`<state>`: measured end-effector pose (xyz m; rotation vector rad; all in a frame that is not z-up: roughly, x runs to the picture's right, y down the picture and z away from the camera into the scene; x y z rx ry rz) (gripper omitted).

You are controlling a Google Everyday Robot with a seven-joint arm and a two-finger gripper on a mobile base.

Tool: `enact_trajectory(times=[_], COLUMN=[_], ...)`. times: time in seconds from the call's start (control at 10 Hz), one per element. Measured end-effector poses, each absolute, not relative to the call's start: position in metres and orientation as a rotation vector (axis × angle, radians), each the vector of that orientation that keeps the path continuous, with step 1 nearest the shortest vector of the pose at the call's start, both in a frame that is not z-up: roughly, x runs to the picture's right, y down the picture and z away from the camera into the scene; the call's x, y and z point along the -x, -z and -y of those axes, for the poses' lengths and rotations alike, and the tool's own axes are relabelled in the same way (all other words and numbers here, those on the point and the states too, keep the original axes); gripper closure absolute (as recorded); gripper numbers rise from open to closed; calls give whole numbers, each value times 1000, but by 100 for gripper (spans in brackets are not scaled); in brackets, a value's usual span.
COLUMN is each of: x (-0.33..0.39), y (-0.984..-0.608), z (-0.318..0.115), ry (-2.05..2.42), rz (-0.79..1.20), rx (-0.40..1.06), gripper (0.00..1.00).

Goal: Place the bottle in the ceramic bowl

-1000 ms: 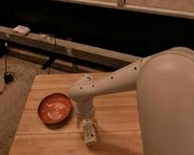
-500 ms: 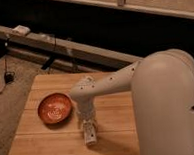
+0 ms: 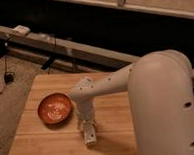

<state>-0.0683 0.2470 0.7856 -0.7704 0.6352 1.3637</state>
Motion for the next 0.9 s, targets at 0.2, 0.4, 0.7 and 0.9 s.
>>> enact_trajectory(times=[0.2, 0.4, 0.7, 0.9], x=[68, 62, 54, 52], y=[-787, -787, -776, -758], z=[-247, -240, -214, -183], ry=[-1365, -1382, -1429, -1459], rz=[-637, -633, -608, -554], rx=[771, 758, 707, 662], gripper=[62, 82, 100, 100])
